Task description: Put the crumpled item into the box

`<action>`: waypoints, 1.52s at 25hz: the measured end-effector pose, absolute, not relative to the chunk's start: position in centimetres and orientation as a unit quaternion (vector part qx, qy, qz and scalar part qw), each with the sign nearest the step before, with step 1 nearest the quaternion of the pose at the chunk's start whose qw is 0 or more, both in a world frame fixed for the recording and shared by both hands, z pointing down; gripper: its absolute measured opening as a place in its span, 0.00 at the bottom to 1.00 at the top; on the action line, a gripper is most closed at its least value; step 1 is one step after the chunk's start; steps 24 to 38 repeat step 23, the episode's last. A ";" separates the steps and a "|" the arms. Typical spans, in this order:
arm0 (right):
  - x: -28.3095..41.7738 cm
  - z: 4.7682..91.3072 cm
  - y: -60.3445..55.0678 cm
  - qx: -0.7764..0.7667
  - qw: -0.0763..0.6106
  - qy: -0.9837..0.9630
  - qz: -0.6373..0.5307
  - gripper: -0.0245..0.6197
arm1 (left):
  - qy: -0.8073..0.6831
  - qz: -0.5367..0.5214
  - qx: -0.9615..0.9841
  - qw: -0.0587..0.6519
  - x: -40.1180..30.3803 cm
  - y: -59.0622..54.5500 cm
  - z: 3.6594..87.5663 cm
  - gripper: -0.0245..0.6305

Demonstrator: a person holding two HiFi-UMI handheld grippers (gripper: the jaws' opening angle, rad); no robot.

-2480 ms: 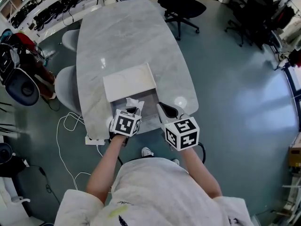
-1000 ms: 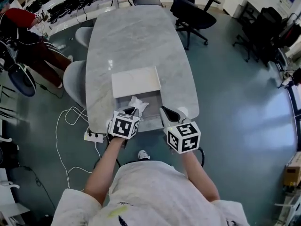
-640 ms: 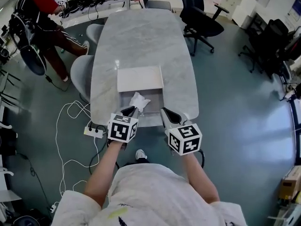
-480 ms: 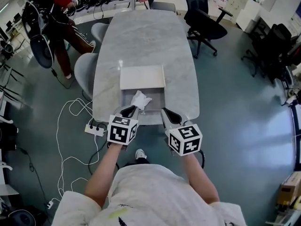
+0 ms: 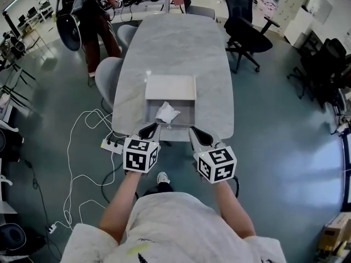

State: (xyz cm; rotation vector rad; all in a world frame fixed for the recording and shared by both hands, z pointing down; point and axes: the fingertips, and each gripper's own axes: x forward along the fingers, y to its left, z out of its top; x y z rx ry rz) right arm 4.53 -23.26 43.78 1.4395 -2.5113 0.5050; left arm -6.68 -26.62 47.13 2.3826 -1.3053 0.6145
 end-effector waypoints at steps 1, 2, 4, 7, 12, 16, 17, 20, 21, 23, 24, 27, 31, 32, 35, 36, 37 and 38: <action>4.5 43.8 -23.2 0.486 0.102 -0.851 0.170 0.05 | -0.463 0.217 0.841 0.177 -6.7 -26.5 47.1 0.07; 4.5 43.7 -23.1 0.484 0.102 -0.852 0.169 0.05 | -0.465 0.216 0.840 0.178 -6.7 -26.3 47.1 0.07; 4.5 43.6 -22.9 0.481 0.102 -0.855 0.168 0.05 | -0.470 0.212 0.838 0.180 -6.7 -26.1 47.0 0.07; 4.5 43.3 -22.6 0.477 0.101 -0.857 0.166 0.05 | -0.475 0.205 0.836 0.181 -6.8 -25.7 46.7 0.07; 4.3 43.4 -22.0 0.473 0.101 -0.859 0.168 0.05 | -0.482 0.203 0.831 0.188 -7.2 -25.0 46.9 0.07; 4.0 43.2 -21.7 0.470 0.103 -0.860 0.167 0.05 | -0.482 0.204 0.830 0.191 -7.4 -24.4 46.9 0.07; 3.9 43.2 -21.6 0.470 0.103 -0.861 0.167 0.05 | -0.482 0.204 0.830 0.191 -7.5 -24.4 46.9 0.07; 3.7 43.3 -21.7 0.469 0.103 -0.861 0.167 0.05 | -0.482 0.205 0.830 0.192 -7.6 -24.5 47.0 0.07; 3.7 43.3 -21.8 0.468 0.103 -0.861 0.168 0.05 | -0.482 0.205 0.830 0.193 -7.7 -24.6 47.1 0.07; 3.5 43.3 -21.9 0.468 0.102 -0.862 0.168 0.05 | -0.482 0.205 0.830 0.193 -7.8 -24.7 47.1 0.07; 3.5 43.3 -21.9 0.468 0.102 -0.862 0.168 0.05 | -0.482 0.205 0.830 0.193 -7.8 -24.7 47.1 0.07; 3.5 43.3 -21.9 0.468 0.102 -0.862 0.168 0.05 | -0.482 0.205 0.830 0.193 -7.8 -24.7 47.1 0.07; 3.5 43.3 -21.9 0.468 0.102 -0.862 0.168 0.05 | -0.482 0.205 0.830 0.193 -7.8 -24.7 47.1 0.07; 3.5 43.3 -21.9 0.468 0.102 -0.862 0.168 0.05 | -0.482 0.205 0.830 0.193 -7.8 -24.7 47.1 0.07; 3.5 43.3 -21.9 0.468 0.102 -0.862 0.168 0.05 | -0.482 0.205 0.830 0.193 -7.8 -24.7 47.1 0.07; 3.5 43.3 -21.9 0.468 0.102 -0.862 0.168 0.05 | -0.482 0.205 0.830 0.193 -7.8 -24.7 47.1 0.07; 3.5 43.3 -21.9 0.468 0.102 -0.862 0.168 0.05 | -0.482 0.205 0.830 0.193 -7.8 -24.7 47.1 0.07; 3.5 43.3 -21.9 0.468 0.102 -0.862 0.168 0.05 | -0.482 0.205 0.830 0.193 -7.8 -24.7 47.1 0.07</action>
